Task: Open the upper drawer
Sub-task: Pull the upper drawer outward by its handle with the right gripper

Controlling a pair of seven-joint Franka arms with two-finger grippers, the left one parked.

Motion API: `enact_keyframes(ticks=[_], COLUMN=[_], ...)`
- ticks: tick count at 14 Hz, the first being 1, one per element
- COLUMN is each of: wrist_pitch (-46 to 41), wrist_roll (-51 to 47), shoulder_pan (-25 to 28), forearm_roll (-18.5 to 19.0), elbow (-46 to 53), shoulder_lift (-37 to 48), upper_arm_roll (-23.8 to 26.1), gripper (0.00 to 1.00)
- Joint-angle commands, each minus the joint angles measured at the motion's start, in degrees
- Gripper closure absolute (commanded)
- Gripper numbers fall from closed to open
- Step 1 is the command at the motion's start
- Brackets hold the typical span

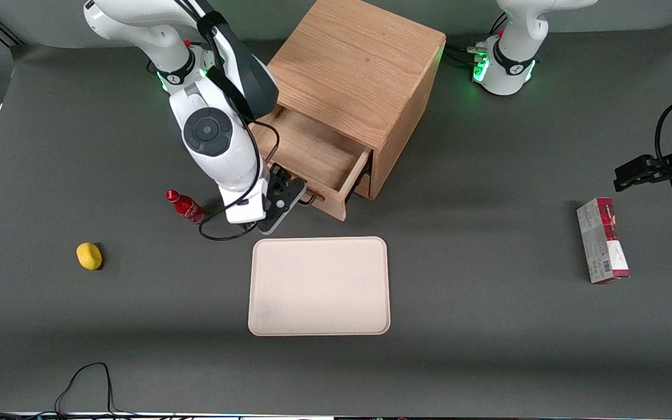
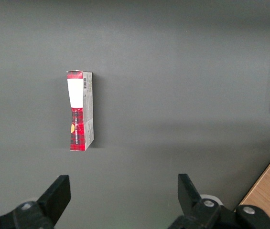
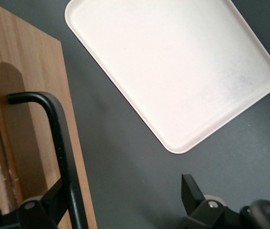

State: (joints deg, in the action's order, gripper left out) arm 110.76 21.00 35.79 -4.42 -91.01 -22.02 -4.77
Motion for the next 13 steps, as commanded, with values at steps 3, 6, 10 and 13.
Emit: enact_keyframes(ticks=[3, 6, 10, 13], wrist_pitch=[-2.30, -2.30, -2.30, -2.30], wrist_roll=[4.22, 5.19, 6.25, 7.56], shoulder_pan=[-1.77, -3.88, -5.20, -6.00], forearm_roll=[0.73, 0.73, 0.82, 0.82], elbow=[6.18, 6.54, 7.95, 8.65], shoulder_lift=[-3.99, -4.52, -5.66, -6.19], upper_arm_roll=[0.12, 0.12, 0.12, 0.12], gripper=[0.00, 0.00, 0.00, 0.00])
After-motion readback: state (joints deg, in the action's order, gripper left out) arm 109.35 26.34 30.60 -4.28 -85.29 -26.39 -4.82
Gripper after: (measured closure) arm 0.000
